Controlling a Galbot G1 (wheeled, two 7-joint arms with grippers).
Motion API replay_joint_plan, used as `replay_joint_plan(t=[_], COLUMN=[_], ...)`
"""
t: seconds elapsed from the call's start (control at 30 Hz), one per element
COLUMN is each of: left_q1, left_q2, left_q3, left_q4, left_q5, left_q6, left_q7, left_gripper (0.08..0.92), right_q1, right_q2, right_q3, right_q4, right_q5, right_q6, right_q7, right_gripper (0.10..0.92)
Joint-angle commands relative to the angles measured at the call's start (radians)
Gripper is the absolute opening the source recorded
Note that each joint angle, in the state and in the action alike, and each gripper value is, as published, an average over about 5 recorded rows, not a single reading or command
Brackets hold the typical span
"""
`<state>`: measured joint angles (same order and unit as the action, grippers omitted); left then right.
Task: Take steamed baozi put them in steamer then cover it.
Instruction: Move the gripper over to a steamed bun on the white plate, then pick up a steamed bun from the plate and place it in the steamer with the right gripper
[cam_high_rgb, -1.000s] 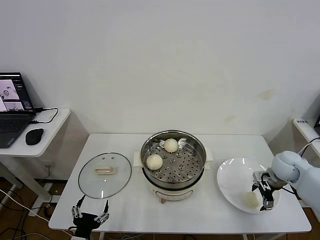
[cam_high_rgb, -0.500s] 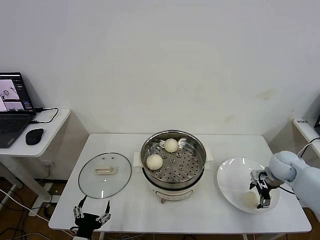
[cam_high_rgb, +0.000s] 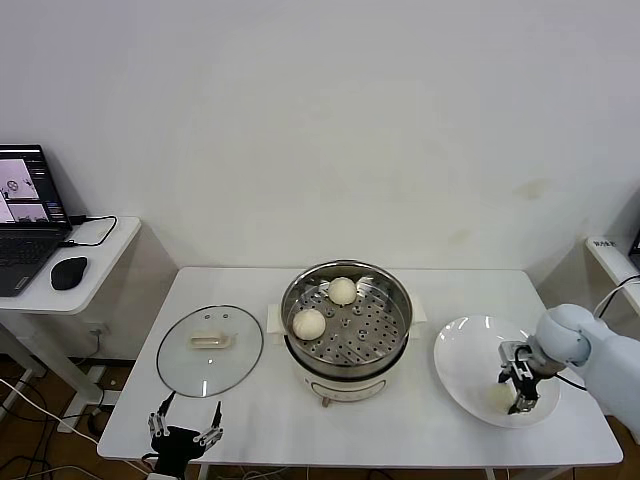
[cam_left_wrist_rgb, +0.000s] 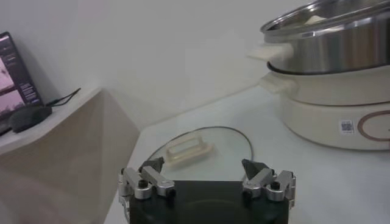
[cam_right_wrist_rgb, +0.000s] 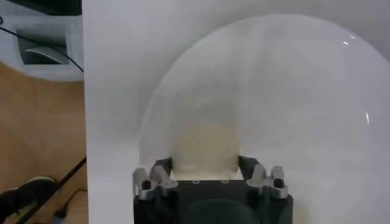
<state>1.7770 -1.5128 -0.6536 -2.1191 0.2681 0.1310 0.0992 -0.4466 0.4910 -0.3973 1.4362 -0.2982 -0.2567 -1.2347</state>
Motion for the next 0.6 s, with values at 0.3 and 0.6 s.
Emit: replay_joint_plan(t=[0.3, 0.6], left_q1=[-0.015, -0.025], left_q2=[0.001, 0.008], left_q3=[0.009, 0.001], left_q4=[0.006, -0.003], left_q5=[-0.002, -0.010], left_q6=[-0.001, -0.003], left_q7=[-0.002, -0.005], left_gripper=[0.823, 0.823], right_q1=[0.305, 0.813], right_q2=[-0.039, 0.162], right_q3=[-0.089, -0.319], right_q4=[0.011, -0.117], right_q5=[0.146, 0.340], right_q6=[-0.012, 0.008], right_q7=[-0.033, -0.127], right_gripper=[0.560, 0.560])
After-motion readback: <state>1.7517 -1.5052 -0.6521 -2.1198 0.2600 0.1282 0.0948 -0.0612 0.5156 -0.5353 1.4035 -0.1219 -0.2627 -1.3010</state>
